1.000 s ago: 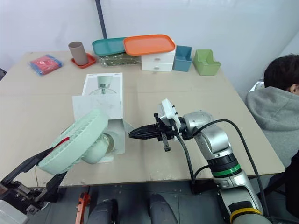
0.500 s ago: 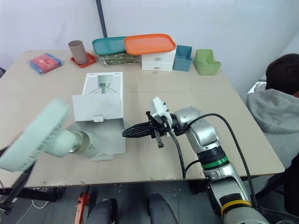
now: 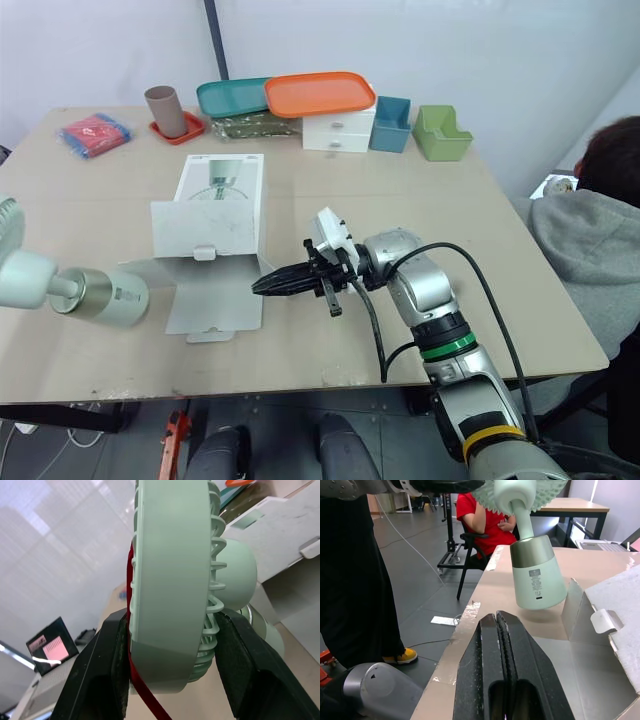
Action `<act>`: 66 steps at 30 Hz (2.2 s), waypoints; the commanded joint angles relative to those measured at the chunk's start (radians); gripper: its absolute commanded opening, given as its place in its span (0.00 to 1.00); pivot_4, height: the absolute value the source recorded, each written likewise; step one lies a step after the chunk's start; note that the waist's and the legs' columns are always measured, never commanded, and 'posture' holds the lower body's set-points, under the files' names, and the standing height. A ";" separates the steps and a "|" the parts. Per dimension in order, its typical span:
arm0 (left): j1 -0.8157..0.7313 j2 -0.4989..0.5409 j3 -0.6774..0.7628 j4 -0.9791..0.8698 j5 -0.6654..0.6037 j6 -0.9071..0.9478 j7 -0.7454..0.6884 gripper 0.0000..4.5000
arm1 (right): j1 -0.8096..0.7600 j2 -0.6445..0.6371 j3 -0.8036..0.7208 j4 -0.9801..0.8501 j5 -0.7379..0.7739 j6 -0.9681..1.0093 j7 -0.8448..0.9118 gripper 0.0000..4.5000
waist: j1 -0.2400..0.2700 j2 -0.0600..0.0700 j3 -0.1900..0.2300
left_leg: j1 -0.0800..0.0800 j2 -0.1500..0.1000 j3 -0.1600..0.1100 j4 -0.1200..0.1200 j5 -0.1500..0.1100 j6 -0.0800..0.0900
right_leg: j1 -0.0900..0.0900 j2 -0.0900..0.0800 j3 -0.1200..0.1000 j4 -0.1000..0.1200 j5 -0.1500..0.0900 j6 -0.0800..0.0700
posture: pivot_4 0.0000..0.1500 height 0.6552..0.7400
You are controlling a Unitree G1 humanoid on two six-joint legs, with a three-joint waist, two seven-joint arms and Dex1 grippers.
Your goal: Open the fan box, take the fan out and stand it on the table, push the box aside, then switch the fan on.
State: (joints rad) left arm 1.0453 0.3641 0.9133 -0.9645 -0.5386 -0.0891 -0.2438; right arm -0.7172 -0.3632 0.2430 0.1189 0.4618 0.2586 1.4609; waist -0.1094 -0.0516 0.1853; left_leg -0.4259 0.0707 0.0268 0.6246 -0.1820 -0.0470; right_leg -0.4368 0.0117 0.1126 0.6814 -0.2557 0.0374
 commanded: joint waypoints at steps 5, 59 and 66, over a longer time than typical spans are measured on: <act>-0.205 0.123 0.032 0.022 -0.039 0.189 0.046 0.44 | 0.034 -0.024 -0.014 -0.084 -0.002 0.012 -0.041 0.00 | 0.004 -0.001 -0.001 | 0.000 0.000 -0.001 0.000 0.000 0.000 | 0.000 0.000 -0.001 0.000 0.000 0.000 | 1.00 1.00; -0.926 0.314 -0.150 0.266 0.121 0.815 0.073 0.95 | 0.151 -0.104 -0.026 -0.233 -0.019 0.042 -0.191 0.00 | 0.008 -0.005 -0.003 | 0.002 0.000 -0.003 0.000 0.007 -0.001 | 0.003 0.001 -0.001 0.001 0.010 0.002 | 1.00 1.00; -0.964 0.299 -0.146 0.269 0.158 0.792 0.084 0.95 | 0.153 -0.104 -0.022 -0.232 -0.024 0.039 -0.202 0.00 | 0.009 -0.005 -0.003 | 0.002 0.000 -0.003 0.000 0.007 -0.001 | 0.003 0.001 -0.001 0.001 0.010 0.002 | 1.00 1.00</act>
State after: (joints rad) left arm 0.1004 0.6570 0.7464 -0.6838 -0.3994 0.7361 -0.1748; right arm -0.5586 -0.4645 0.2356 -0.0764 0.4288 0.3100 1.2614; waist -0.1002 -0.0568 0.1821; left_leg -0.4238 0.0703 0.0234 0.6242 -0.1753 -0.0483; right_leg -0.4340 0.0124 0.1114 0.6825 -0.2458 0.0398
